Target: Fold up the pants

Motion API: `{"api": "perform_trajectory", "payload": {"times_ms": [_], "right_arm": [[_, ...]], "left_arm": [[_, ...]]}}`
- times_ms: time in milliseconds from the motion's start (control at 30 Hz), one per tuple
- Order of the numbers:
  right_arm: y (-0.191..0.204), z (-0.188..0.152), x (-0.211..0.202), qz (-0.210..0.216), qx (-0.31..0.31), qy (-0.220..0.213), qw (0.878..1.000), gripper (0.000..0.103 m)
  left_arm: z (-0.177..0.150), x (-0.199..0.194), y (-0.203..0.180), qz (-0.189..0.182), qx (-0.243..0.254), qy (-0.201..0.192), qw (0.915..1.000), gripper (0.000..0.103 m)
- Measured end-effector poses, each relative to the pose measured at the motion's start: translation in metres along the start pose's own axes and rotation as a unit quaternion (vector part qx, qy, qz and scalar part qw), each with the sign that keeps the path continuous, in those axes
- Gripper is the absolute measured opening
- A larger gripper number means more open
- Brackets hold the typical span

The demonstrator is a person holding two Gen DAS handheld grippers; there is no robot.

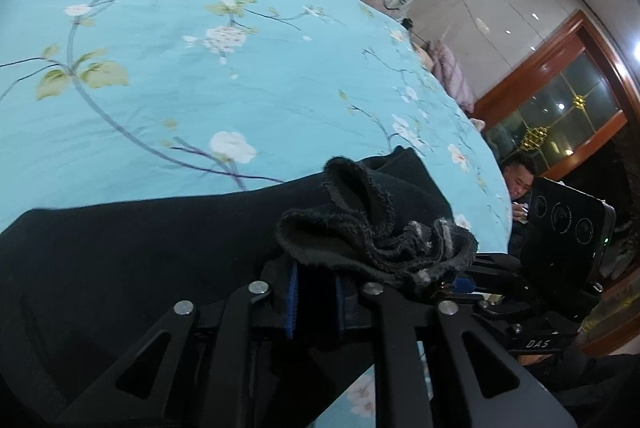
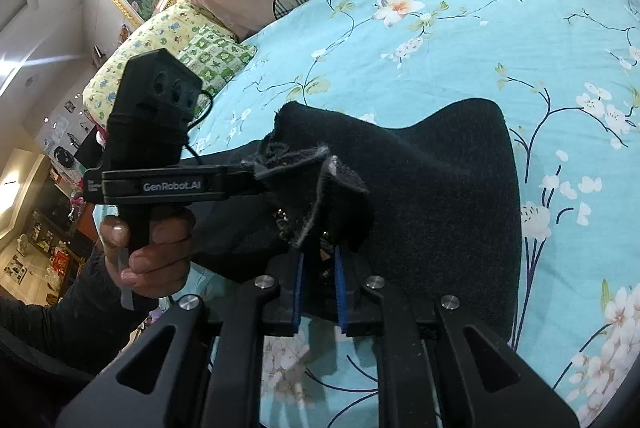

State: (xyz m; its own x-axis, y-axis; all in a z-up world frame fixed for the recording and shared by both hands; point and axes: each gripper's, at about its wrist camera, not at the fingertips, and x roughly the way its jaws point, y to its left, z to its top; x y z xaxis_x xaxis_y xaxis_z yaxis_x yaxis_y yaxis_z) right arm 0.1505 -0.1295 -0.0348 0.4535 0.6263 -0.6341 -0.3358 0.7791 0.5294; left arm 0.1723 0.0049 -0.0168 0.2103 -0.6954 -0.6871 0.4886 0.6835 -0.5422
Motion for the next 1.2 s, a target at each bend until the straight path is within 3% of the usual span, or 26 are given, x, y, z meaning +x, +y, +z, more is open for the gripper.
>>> {"api": "perform_trajectory", "payload": {"times_ms": [200,267,433,567,900,967,1033,1200], "right_arm": [[0.008,-0.001,0.002,0.005,-0.006,0.002,1.000,0.032],[0.011,-0.001,0.002,0.007,-0.006,0.002,1.000,0.034],[0.022,-0.002,0.006,0.018,-0.013,0.011,1.000,0.042],[0.031,-0.002,0.010,0.038,-0.015,0.022,0.999,0.042],[0.051,0.004,0.022,0.067,-0.028,0.036,0.997,0.043],[0.055,0.006,0.022,0.070,-0.033,0.034,0.996,0.045],[0.058,0.008,0.022,0.070,-0.039,0.031,0.996,0.056],[0.064,0.014,0.022,0.075,-0.048,0.027,0.996,0.057]], "left_arm": [[-0.013,-0.021,0.010,0.021,-0.032,-0.024,0.9990,0.026],[-0.019,-0.032,0.014,0.037,-0.043,-0.038,0.9977,0.035],[-0.031,-0.058,0.023,0.058,-0.063,-0.067,0.9941,0.039],[-0.046,-0.079,0.033,0.082,-0.092,-0.093,0.9880,0.040],[-0.085,-0.116,0.058,0.096,-0.155,-0.120,0.9757,0.044],[-0.091,-0.122,0.059,0.100,-0.163,-0.125,0.9735,0.044],[-0.095,-0.129,0.060,0.103,-0.169,-0.131,0.9714,0.044],[-0.108,-0.151,0.061,0.117,-0.179,-0.151,0.9652,0.044]]}}
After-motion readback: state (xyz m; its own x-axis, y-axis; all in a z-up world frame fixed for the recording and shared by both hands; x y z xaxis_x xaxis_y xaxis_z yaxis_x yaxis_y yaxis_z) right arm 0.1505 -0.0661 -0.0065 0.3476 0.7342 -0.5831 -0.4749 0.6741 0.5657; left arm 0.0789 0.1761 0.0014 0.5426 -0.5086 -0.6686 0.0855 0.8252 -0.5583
